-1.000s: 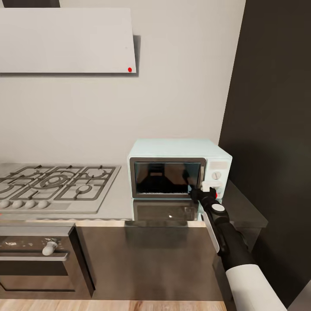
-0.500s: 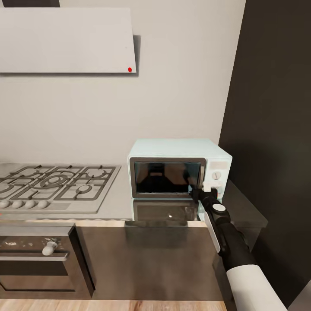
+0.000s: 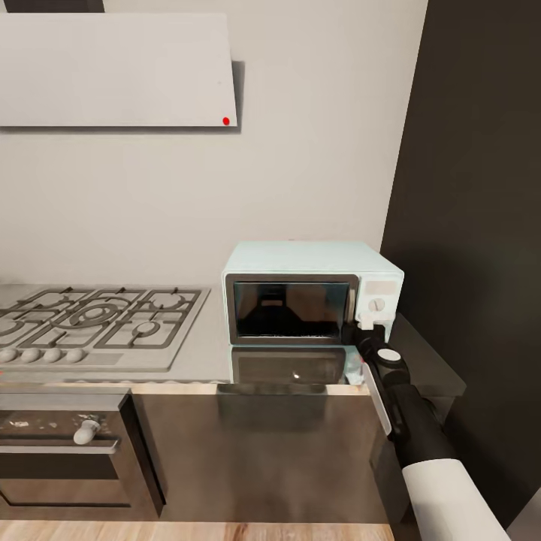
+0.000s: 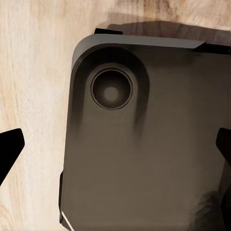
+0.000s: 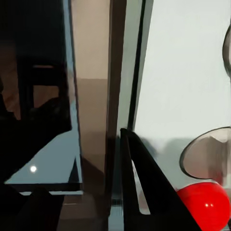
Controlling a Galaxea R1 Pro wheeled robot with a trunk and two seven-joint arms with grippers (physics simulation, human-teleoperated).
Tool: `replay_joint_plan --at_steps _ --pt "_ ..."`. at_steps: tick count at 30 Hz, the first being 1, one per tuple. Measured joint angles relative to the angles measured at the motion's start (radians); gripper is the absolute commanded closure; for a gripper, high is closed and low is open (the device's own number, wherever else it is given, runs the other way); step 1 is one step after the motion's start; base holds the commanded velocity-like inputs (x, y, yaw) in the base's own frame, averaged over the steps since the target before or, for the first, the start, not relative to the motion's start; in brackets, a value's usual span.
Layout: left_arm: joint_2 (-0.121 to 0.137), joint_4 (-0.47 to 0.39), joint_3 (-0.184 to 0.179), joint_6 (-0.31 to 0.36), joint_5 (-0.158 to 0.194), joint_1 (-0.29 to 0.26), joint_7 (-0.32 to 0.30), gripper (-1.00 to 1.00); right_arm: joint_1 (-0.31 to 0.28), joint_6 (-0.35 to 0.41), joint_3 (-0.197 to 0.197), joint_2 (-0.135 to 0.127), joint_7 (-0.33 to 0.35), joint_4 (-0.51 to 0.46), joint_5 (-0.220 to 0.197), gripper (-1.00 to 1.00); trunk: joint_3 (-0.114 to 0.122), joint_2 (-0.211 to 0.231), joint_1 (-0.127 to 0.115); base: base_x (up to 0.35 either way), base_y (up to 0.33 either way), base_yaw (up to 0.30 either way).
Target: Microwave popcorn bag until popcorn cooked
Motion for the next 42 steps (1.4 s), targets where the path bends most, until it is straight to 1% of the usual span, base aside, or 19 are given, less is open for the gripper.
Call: replay_joint_plan --at_steps 9,10,14,26,29,32,33,42 --pt "0.000 0.000 0.000 0.000 0.000 0.000 0.000 -1.00 0.000 0.007 0.001 0.000 0.000 -0.002 -0.004 1.00 0.000 0.000 0.000 0.000 0.000 0.000" --pt "-0.002 0.000 0.003 -0.004 0.002 -0.001 0.004 -1.00 0.000 0.000 0.002 0.003 0.001 0.004 -0.012 1.00 0.000 0.000 0.000 0.000 0.000 0.000" --pt "0.000 0.000 0.004 -0.004 0.002 -0.001 0.003 -1.00 0.000 0.002 0.001 0.010 0.002 0.012 0.004 1.00 0.000 0.000 0.000 0.000 0.000 0.000" --pt "0.000 0.000 0.004 -0.004 0.002 -0.001 0.002 -1.00 0.000 -0.001 0.001 0.008 0.003 0.015 -0.007 1.00 0.000 0.000 0.000 -0.026 0.000 0.000" --pt "0.000 0.000 0.004 -0.005 0.002 -0.001 0.001 -1.00 0.000 -0.001 0.002 0.008 0.005 0.015 -0.021 1.00 0.000 0.000 0.001 -0.297 0.000 0.000" --pt "0.000 0.000 0.004 -0.006 0.002 -0.002 0.001 -1.00 0.000 -0.001 0.003 0.008 0.008 0.015 -0.054 1.00 0.000 0.000 0.001 -0.335 0.000 0.000" --pt "0.000 0.000 0.004 -0.006 0.002 -0.001 0.001 -1.00 0.000 -0.002 0.020 0.008 0.005 0.016 -0.011 1.00 0.000 0.000 0.001 -0.339 0.000 0.000" --pt "0.000 0.000 0.004 -0.005 0.002 -0.002 0.001 -1.00 0.000 0.000 0.067 0.006 0.007 0.016 -0.002 1.00 0.000 0.000 0.000 -0.229 0.000 0.000"
